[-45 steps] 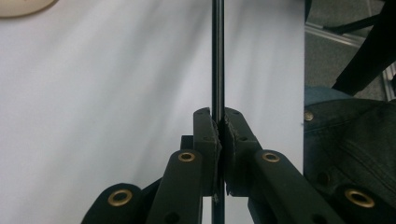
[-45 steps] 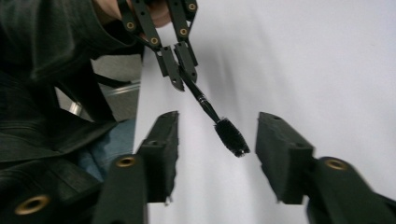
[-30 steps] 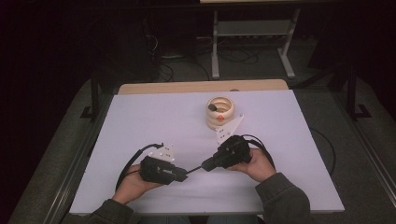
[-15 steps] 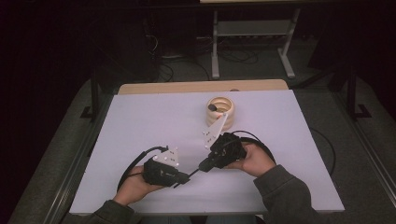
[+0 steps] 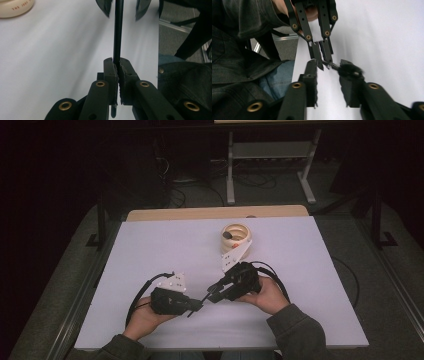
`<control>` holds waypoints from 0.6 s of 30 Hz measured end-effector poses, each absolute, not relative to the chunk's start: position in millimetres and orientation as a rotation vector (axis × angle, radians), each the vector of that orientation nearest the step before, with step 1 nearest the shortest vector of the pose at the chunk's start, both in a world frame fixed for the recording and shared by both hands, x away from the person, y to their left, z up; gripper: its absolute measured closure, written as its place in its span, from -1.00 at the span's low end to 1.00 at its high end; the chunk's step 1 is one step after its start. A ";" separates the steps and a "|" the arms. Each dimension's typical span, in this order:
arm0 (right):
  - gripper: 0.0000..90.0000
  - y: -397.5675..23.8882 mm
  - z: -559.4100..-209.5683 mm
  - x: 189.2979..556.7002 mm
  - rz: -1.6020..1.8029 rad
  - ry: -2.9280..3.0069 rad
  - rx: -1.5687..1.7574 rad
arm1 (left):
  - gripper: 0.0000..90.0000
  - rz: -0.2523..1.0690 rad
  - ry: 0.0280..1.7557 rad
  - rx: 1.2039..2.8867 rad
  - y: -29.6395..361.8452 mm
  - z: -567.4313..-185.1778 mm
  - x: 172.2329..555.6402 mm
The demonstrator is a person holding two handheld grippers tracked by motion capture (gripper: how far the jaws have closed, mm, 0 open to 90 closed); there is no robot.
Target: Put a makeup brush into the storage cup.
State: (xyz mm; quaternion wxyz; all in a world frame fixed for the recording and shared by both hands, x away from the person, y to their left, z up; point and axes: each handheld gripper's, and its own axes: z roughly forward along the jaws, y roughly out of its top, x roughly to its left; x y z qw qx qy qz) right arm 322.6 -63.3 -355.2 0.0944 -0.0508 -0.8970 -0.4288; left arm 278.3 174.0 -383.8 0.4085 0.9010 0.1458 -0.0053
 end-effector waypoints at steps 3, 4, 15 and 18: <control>0.68 -60.8 -356.4 324.2 -1.310 -2.638 -0.148 | 0.90 -0.019 0.367 2.258 173.8 -383.4 278.7; 0.75 -60.7 -356.3 324.0 -1.317 -2.623 -0.155 | 0.89 -0.020 0.365 2.263 173.4 -383.6 278.5; 0.86 -62.6 -355.1 327.3 -1.263 -2.669 -0.198 | 0.67 0.015 0.422 2.294 172.3 -388.6 279.9; 0.86 -69.3 -351.5 329.8 -1.259 -2.682 -0.234 | 0.66 0.030 0.425 2.303 173.1 -389.1 280.4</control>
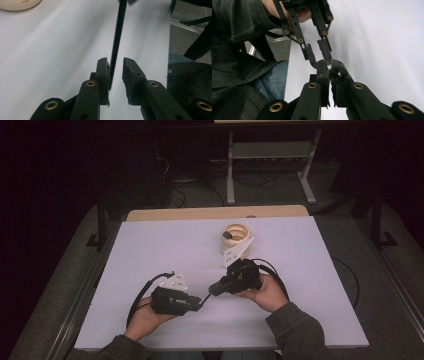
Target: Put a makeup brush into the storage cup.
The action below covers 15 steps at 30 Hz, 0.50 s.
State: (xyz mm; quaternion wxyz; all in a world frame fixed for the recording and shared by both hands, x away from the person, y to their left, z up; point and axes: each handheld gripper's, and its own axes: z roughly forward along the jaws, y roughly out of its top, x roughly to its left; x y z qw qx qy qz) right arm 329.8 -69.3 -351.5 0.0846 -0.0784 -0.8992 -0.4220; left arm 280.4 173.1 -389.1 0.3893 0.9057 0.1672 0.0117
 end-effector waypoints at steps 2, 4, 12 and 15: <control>0.86 -73.2 -350.2 331.8 -1.241 -2.700 -0.250 | 0.64 0.038 0.430 2.312 173.7 -389.5 280.7; 0.86 -76.4 -348.6 332.9 -1.222 -2.716 -0.272 | 0.64 0.050 0.434 2.323 174.1 -390.0 280.7; 0.86 -84.8 -343.2 336.7 -1.188 -2.767 -0.318 | 0.60 0.052 0.457 2.313 177.2 -390.3 281.2; 0.86 -87.7 -342.3 338.8 -1.186 -2.770 -0.332 | 0.59 0.054 0.464 2.309 178.9 -390.5 281.8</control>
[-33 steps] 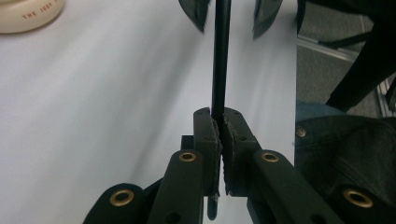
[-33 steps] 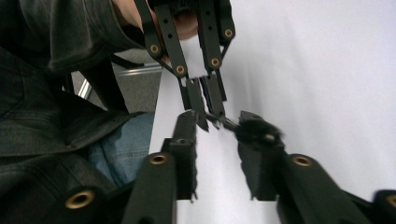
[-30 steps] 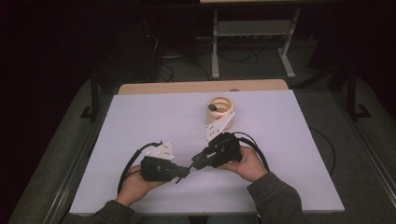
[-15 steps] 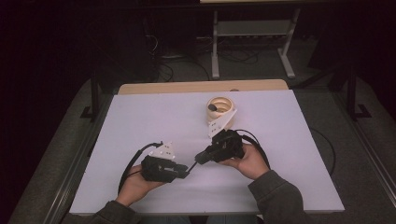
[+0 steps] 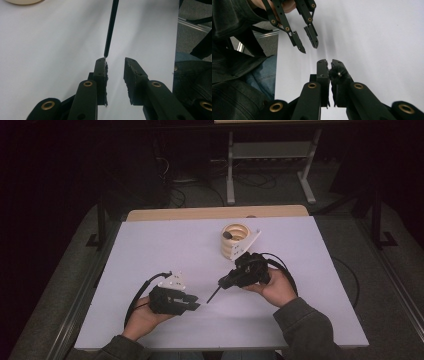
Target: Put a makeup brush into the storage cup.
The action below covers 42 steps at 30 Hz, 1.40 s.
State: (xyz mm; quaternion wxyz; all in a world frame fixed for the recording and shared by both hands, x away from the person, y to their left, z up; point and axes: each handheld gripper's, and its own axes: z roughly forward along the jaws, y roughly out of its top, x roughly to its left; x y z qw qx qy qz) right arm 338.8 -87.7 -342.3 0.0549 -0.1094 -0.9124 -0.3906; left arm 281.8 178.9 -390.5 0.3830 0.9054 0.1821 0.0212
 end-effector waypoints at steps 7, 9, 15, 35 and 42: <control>0.86 -94.2 -337.5 343.2 -1.171 -2.795 -0.351 | 0.58 0.054 0.480 2.304 183.5 -390.6 284.3; 0.86 -96.4 -335.4 344.4 -1.166 -2.799 -0.364 | 0.58 0.051 0.493 2.303 184.4 -390.9 284.8; 0.86 -105.9 -330.9 348.3 -1.175 -2.795 -0.397 | 0.56 0.041 0.506 2.292 187.0 -391.2 285.7; 0.86 -128.4 -308.1 365.2 -1.167 -2.814 -0.503 | 0.54 0.033 0.534 2.280 192.1 -390.1 292.6; 0.86 -135.1 -293.5 367.3 -1.170 -2.832 -0.540 | 0.53 0.042 0.529 2.288 194.1 -388.4 291.9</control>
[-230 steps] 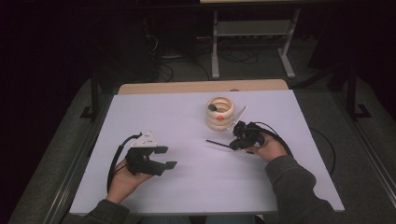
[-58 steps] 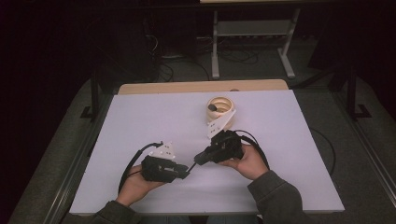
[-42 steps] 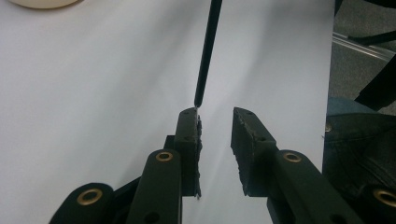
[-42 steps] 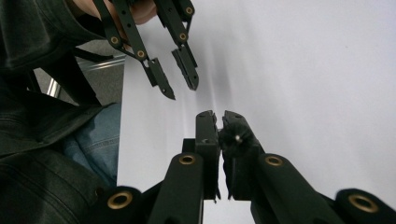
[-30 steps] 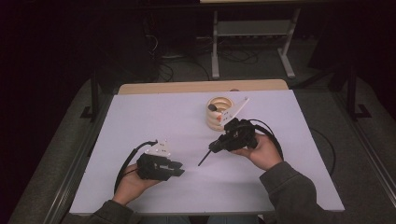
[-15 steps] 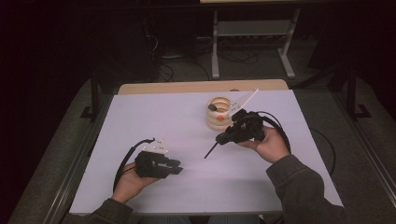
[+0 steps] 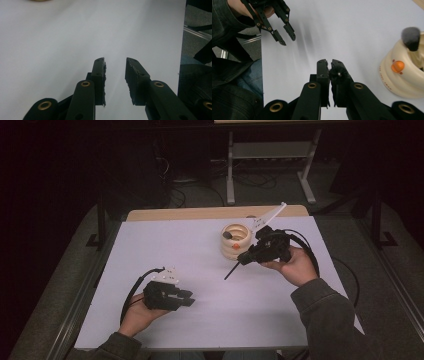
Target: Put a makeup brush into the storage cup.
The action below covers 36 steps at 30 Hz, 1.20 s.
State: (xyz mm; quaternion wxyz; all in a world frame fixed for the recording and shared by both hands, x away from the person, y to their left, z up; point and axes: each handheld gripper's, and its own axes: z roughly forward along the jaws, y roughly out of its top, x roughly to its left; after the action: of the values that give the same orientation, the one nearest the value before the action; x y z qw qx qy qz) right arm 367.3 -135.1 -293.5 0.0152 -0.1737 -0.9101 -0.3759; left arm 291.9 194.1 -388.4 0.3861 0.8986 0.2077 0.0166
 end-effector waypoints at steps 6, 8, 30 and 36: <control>0.86 -139.2 -280.9 367.3 -1.169 -2.858 -0.569 | 0.53 0.057 0.537 2.284 196.4 -387.1 290.4; 0.86 -141.7 -276.6 369.3 -1.168 -2.866 -0.575 | 0.53 0.062 0.541 2.283 198.6 -386.4 290.0; 0.86 -162.3 -232.0 396.7 -1.193 -2.907 -0.800 | 0.48 0.072 0.554 2.269 205.9 -382.9 290.2; 0.86 -163.5 -222.3 411.9 -1.176 -2.923 -0.897 | 0.45 0.075 0.569 2.257 206.1 -382.3 289.9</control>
State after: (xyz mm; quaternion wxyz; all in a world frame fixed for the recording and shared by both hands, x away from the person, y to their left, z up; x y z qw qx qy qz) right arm 411.9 -163.5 -222.3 -0.0670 -0.2733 -0.8903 -0.3581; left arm 289.9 206.1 -382.3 0.3955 0.8902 0.2243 0.0294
